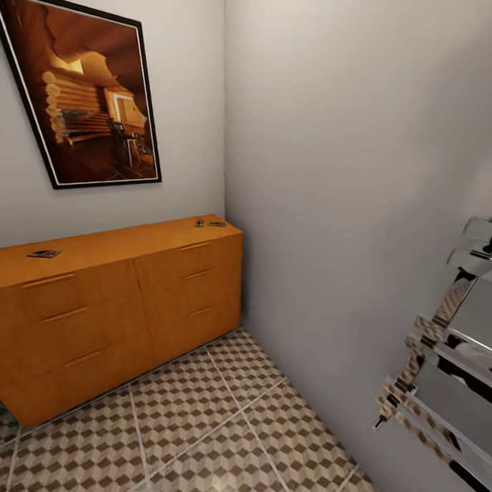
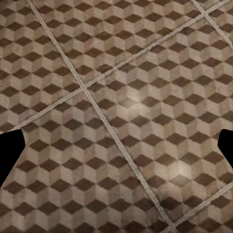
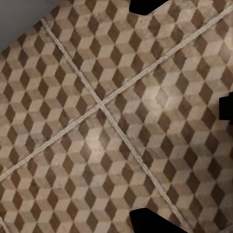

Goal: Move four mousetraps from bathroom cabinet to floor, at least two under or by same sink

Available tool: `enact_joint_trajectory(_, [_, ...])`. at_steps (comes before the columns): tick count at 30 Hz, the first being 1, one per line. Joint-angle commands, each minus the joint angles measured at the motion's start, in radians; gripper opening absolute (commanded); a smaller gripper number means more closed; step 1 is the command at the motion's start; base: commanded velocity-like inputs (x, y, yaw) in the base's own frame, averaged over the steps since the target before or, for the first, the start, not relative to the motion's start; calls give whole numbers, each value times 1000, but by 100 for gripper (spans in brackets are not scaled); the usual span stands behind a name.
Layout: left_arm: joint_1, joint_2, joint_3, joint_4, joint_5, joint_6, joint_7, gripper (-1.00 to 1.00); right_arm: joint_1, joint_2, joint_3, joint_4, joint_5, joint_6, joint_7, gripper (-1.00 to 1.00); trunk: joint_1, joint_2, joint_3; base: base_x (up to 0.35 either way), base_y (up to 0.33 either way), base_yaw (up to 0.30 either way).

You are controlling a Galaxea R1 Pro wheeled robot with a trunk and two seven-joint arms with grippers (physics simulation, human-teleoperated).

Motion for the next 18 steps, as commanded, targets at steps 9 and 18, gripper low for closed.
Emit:
enact_joint_trajectory(9, [-1, 0, 0, 2, 0, -3, 3, 100, -1, 0, 0, 1, -1, -3, -1, 100, 0, 0, -1, 0, 0, 251])
enact_joint_trajectory(18, [-1, 0, 0, 8, 0, -3, 3, 100, -1, 0, 0, 1, -1, -3, -2, 100, 0, 0, -1, 0, 0, 251])
